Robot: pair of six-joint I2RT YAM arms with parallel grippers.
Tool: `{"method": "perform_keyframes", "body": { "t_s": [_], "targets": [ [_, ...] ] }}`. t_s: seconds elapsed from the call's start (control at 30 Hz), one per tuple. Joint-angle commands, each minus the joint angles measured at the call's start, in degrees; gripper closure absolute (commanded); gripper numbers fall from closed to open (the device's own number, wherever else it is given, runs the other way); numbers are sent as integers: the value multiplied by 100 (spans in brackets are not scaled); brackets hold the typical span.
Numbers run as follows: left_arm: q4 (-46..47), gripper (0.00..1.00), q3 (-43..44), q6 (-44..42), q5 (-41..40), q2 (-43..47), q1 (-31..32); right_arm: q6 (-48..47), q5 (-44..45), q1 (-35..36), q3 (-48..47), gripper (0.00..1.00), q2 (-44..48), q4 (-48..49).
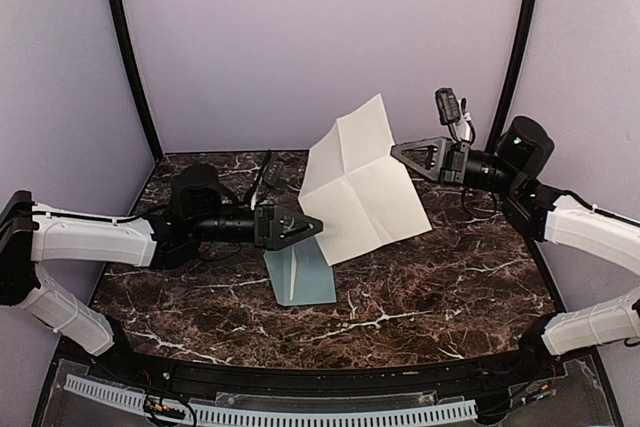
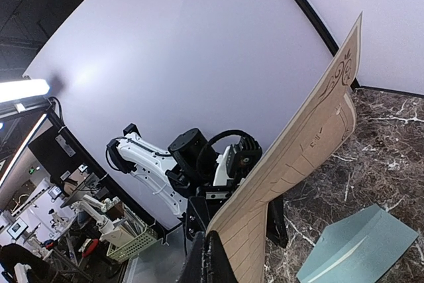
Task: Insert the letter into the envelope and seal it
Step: Fold the letter.
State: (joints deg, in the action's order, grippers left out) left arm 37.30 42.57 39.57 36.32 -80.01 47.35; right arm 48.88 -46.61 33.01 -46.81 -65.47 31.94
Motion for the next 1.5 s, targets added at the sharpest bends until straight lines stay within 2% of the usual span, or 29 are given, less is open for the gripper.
{"method": "perform_keyframes", "body": {
  "t_s": [0.0,0.07,0.1,0.13,0.2,0.33,0.67,0.9,0.93,1.0,1.07,1.17,1.2,1.33,1.47],
  "targets": [
    [567,14,268,-65,155,-109,75,183,-10,62,66,100,-24,553],
    [799,28,285,0,166,-160,88,181,21,60,78,100,-31,548],
    [881,38,265,53,166,-176,89,175,52,61,94,100,-34,544],
    [1031,43,245,92,157,-175,83,168,94,58,107,100,-34,524],
    [1161,58,160,147,72,-124,85,149,189,48,131,100,-34,467],
    [1314,76,-51,163,-158,45,88,180,307,49,196,100,-65,515],
    [1210,88,-202,125,-386,295,88,435,502,-60,399,100,-103,724],
    [1006,100,-184,33,-457,381,83,544,522,-138,523,100,-136,741],
    [818,100,-134,-79,-474,389,82,525,521,-160,531,92,-131,678],
    [340,100,-25,-311,-520,441,54,408,521,-242,517,64,-90,424],
    [-154,100,97,-564,-495,504,-19,190,563,-350,464,42,29,-13],
    [-956,100,326,-1067,-293,543,-222,-436,797,-519,230,19,300,-1053],
    [-1483,100,528,-1207,-244,528,-246,-876,1015,-536,78,14,405,-1484],
    [-2985,100,1273,-2192,185,252,-280,-2175,1438,-509,-635,8,399,-3332],
    [-4048,100,1964,-2983,726,-160,-288,-3048,1118,-270,-1186,7,114,-4146]
  ]
}}
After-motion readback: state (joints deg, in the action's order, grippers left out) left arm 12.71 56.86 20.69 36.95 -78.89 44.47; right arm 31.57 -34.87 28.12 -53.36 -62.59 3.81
